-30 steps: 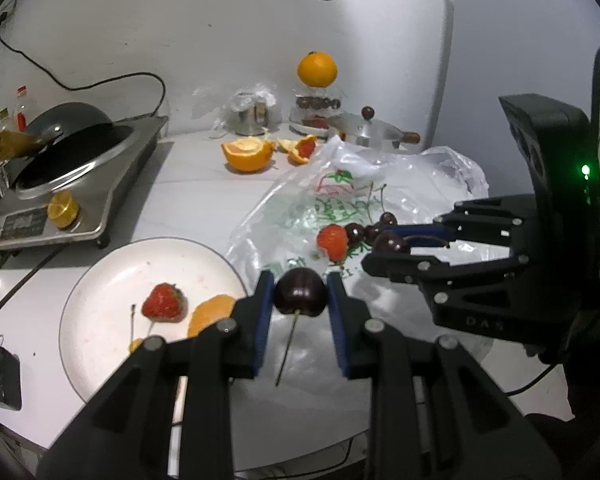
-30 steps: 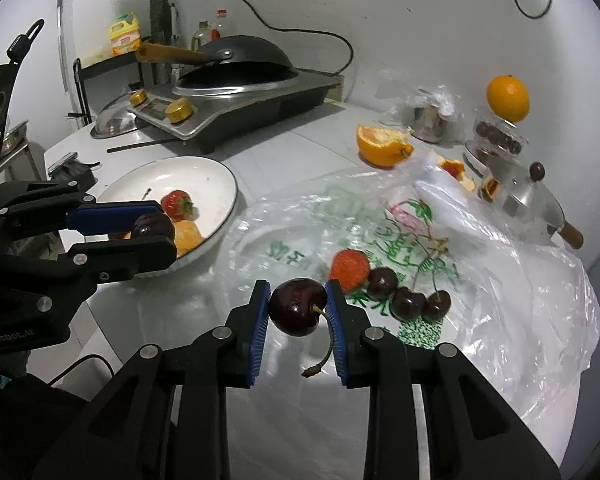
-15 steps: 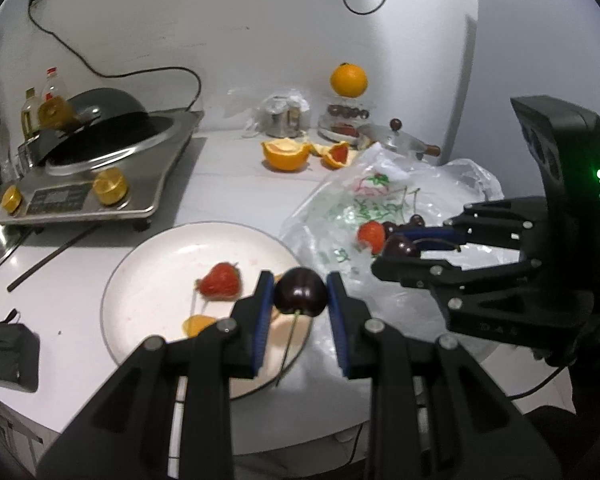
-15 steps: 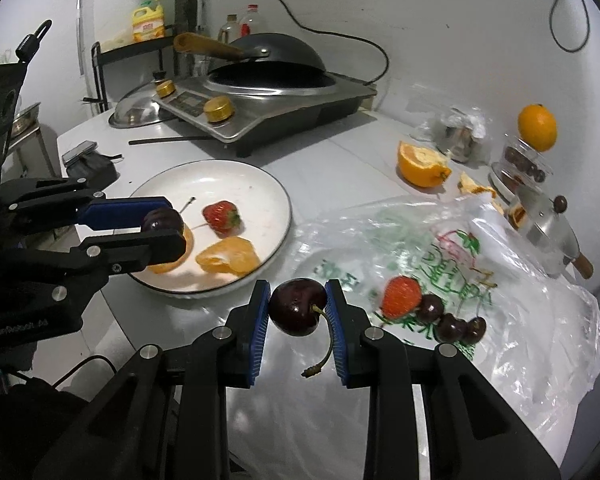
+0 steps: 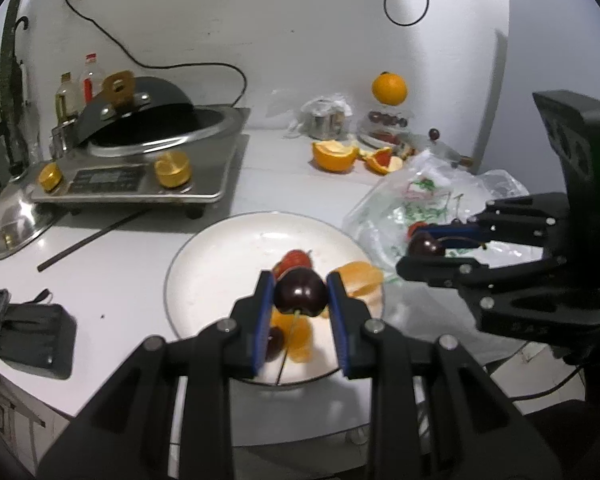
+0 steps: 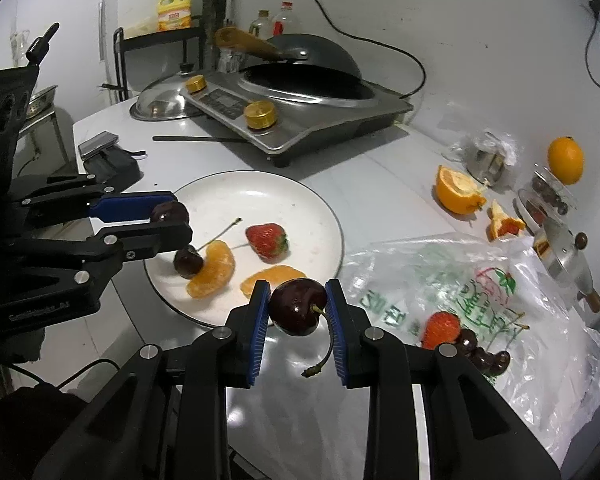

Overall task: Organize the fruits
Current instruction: 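Carry the cherry with the left tool while the right tool carries its cherry to the plate, then lower the cherry onto the plate and open the left tool while the right tool holds its cherry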

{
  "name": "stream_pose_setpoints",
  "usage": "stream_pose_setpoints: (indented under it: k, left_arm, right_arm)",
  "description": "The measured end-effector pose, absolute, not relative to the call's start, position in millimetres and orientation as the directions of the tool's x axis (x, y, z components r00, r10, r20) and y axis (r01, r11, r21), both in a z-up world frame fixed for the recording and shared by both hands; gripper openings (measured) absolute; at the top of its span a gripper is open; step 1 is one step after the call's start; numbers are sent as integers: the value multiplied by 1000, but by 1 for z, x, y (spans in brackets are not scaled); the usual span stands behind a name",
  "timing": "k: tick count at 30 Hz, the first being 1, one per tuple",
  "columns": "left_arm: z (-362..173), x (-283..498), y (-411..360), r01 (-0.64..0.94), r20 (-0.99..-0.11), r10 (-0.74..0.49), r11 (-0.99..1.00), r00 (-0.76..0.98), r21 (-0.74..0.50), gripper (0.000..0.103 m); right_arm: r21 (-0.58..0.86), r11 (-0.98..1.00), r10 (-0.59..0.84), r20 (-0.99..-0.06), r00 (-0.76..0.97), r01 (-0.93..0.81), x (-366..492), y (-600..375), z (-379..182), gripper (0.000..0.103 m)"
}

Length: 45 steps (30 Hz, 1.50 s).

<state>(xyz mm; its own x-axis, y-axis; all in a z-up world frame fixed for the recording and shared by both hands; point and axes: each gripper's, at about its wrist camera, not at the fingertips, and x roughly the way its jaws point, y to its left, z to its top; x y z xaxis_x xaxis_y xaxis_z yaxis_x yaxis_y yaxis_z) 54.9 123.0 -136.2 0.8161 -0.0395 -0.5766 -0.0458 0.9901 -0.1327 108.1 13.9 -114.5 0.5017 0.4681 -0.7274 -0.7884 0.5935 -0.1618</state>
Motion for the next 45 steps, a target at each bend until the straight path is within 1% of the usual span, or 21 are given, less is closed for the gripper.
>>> stream_pose_setpoints:
  k: [13, 26, 31, 32, 34, 35, 36, 37, 38, 45]
  left_arm:
    - [-153, 57, 160, -96, -590, -16, 983, 807, -157, 27]
    - [-177, 73, 170, -100, -635, -26, 982, 772, -161, 27]
    - [-181, 80, 170, -97, -648, -38, 980, 761, -171, 29]
    - [-181, 82, 170, -100, -648, -32, 981, 761, -166, 29]
    - [-180, 83, 170, -98, -647, -32, 982, 762, -164, 35]
    - [-179, 83, 170, -100, -648, -29, 982, 761, -160, 36]
    - [-179, 83, 170, -102, -647, -26, 982, 762, -159, 40]
    - [-177, 82, 171, -103, -644, -25, 982, 765, -161, 51]
    - [-175, 81, 172, -108, -639, -24, 980, 769, -166, 54]
    - [-161, 67, 183, -127, -597, -3, 976, 803, -176, 55]
  right_arm:
    - [-170, 558, 468, -744, 477, -812, 110, 46, -120, 30]
    - [-171, 541, 462, -758, 461, -823, 115, 68, -127, 30]
    - [-177, 544, 464, -751, 470, -820, 117, 68, -123, 30]
    - [-177, 547, 463, -750, 472, -818, 118, 67, -123, 30]
    - [-176, 550, 463, -749, 473, -817, 119, 66, -123, 30]
    - [-176, 550, 464, -749, 474, -817, 119, 66, -123, 30]
    - [-175, 550, 464, -749, 473, -817, 119, 65, -123, 30]
    - [-175, 549, 464, -749, 473, -817, 119, 65, -123, 30]
    - [-175, 549, 466, -749, 472, -818, 119, 65, -122, 30]
    - [-176, 535, 480, -742, 468, -826, 121, 73, -121, 30]
